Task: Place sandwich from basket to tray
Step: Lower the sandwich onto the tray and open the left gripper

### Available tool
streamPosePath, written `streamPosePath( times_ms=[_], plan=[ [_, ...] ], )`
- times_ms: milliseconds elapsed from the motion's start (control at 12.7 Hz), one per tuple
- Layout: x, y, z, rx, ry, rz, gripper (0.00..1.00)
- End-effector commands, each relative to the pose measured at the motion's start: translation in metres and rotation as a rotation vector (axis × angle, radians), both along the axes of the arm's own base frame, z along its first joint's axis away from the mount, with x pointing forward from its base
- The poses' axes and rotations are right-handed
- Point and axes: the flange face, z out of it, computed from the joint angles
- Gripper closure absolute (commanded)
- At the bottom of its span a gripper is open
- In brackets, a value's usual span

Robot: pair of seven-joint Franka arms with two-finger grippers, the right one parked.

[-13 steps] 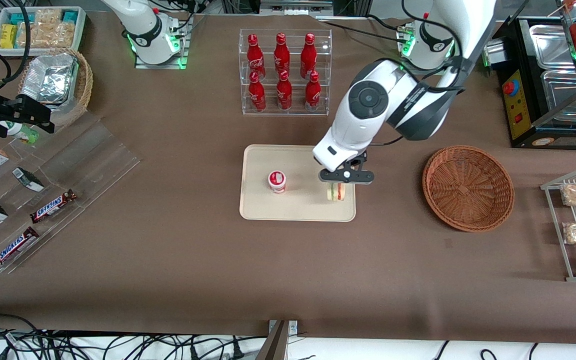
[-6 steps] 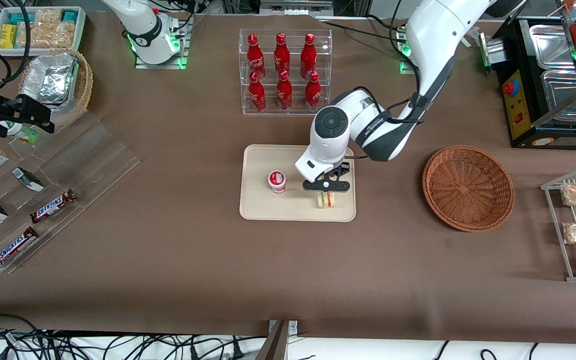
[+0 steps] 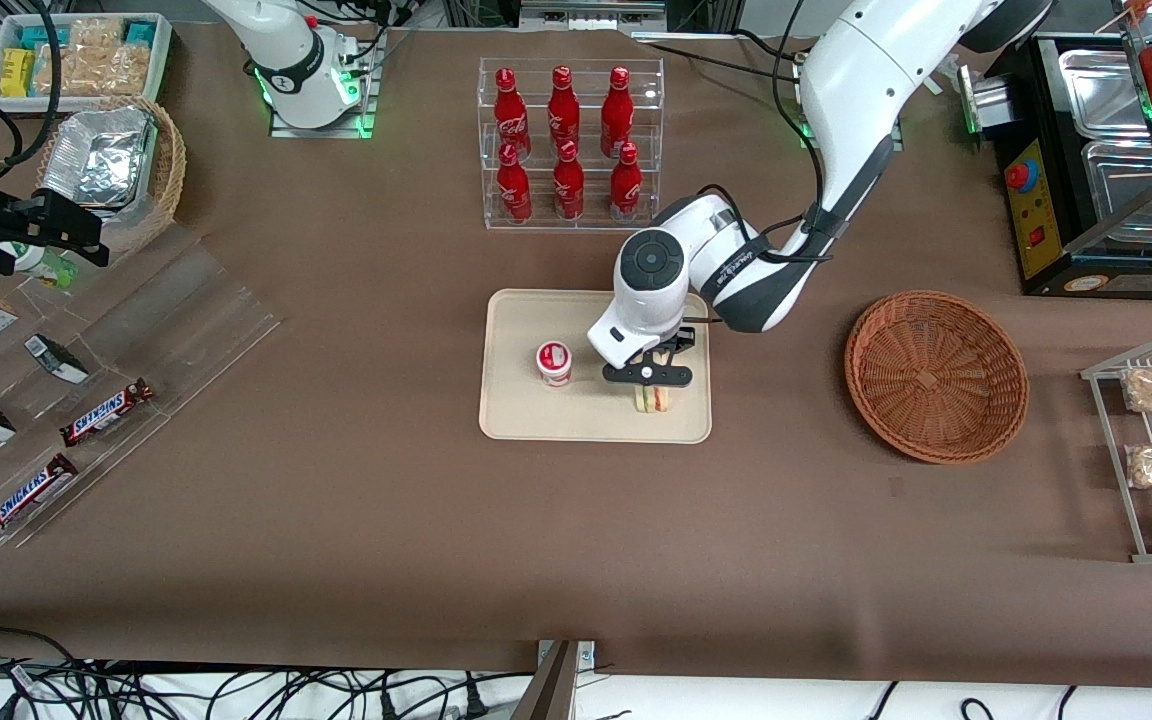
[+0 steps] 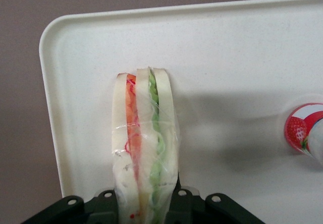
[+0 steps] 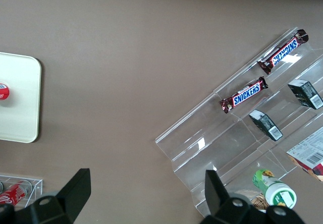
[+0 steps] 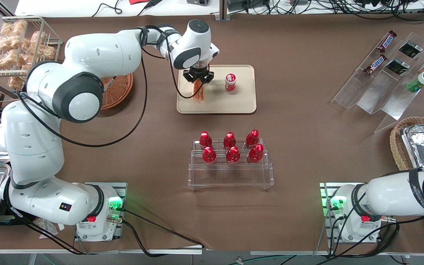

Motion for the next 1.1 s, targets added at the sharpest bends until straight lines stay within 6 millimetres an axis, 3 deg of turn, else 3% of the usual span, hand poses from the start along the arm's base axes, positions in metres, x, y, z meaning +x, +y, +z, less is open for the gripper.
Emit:
streamPosePath(
  times_ms=[0, 79, 157, 315, 472, 709, 1024],
  plan=[
    [-0.002, -0.003, -0.002, 0.021, -0.020, -0.010, 0.53],
    [-0.002, -0.003, -0.003, 0.022, -0.018, -0.011, 0.17],
    [-0.002, -0.003, -0.003, 0.022, -0.018, -0.013, 0.00],
    [-0.002, -0.003, 0.000, 0.024, -0.020, -0.008, 0.00],
    [0.007, 0.001, 0.017, 0.011, -0.034, 0.017, 0.00],
    [0.025, 0.021, 0.074, -0.005, -0.053, 0.108, 0.00],
    [0.060, 0.070, 0.155, 0.010, -0.067, 0.223, 0.00]
  ],
)
